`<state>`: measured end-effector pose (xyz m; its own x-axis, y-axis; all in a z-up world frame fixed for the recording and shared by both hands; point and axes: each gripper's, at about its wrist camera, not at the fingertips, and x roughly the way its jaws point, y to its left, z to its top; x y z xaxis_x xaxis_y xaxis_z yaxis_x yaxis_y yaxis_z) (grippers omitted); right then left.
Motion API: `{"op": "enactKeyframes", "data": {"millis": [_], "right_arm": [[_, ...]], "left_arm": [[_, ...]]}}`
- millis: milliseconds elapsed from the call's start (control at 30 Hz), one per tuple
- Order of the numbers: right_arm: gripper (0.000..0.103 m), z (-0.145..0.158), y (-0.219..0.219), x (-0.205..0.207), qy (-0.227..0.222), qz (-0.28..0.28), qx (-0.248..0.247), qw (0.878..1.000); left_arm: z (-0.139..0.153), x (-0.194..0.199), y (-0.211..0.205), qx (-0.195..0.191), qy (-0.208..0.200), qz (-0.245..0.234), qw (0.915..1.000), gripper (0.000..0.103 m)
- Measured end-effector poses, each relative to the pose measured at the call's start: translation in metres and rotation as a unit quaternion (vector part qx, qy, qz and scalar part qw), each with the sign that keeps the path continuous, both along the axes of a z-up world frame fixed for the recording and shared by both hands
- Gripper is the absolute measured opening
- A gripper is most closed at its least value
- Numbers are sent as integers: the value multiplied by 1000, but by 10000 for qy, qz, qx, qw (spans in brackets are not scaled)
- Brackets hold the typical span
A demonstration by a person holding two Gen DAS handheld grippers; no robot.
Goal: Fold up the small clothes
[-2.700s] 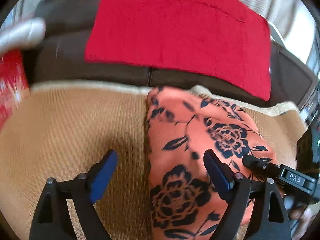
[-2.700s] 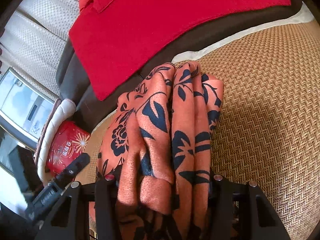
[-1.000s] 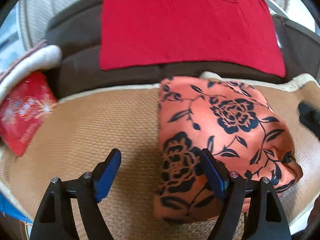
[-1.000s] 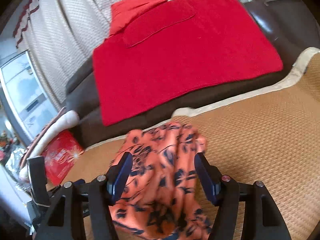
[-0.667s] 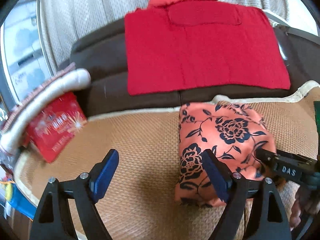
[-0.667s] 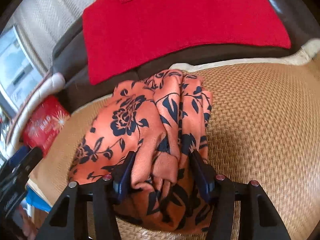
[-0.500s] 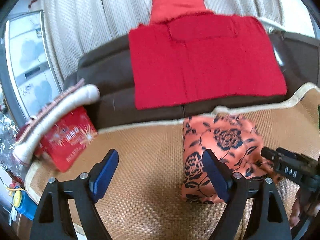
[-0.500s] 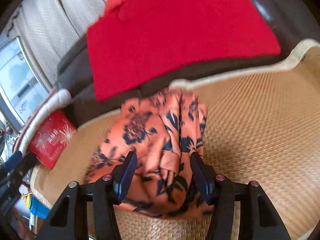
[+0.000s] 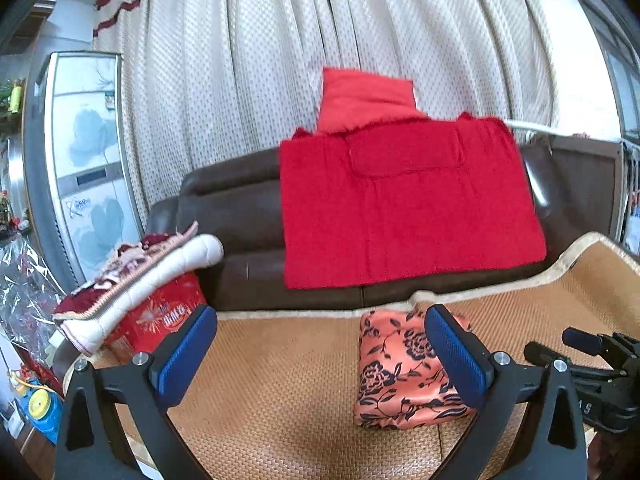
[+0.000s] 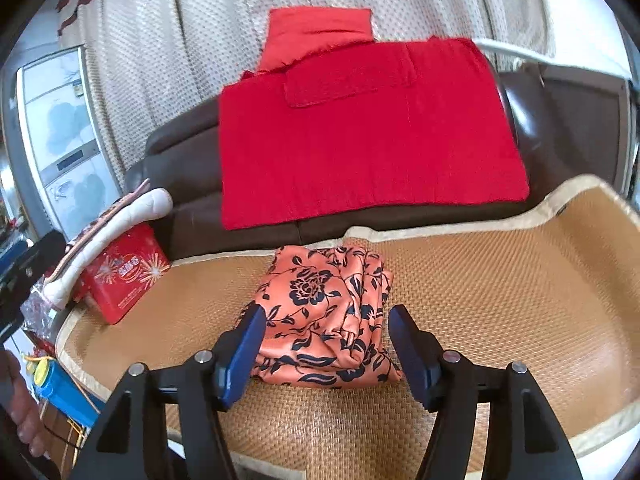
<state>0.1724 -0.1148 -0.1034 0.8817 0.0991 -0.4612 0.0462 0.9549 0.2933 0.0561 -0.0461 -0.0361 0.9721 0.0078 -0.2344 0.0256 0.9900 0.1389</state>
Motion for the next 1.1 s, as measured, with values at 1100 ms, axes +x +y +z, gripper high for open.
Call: {"op": "enactKeyframes", "data": {"millis": [1100], "right_arm": [[73,93,28,-112,-759,-145,-578,9953]], "left_arm": [[57,-83,22,-358,-601,4,9976,103]]}}
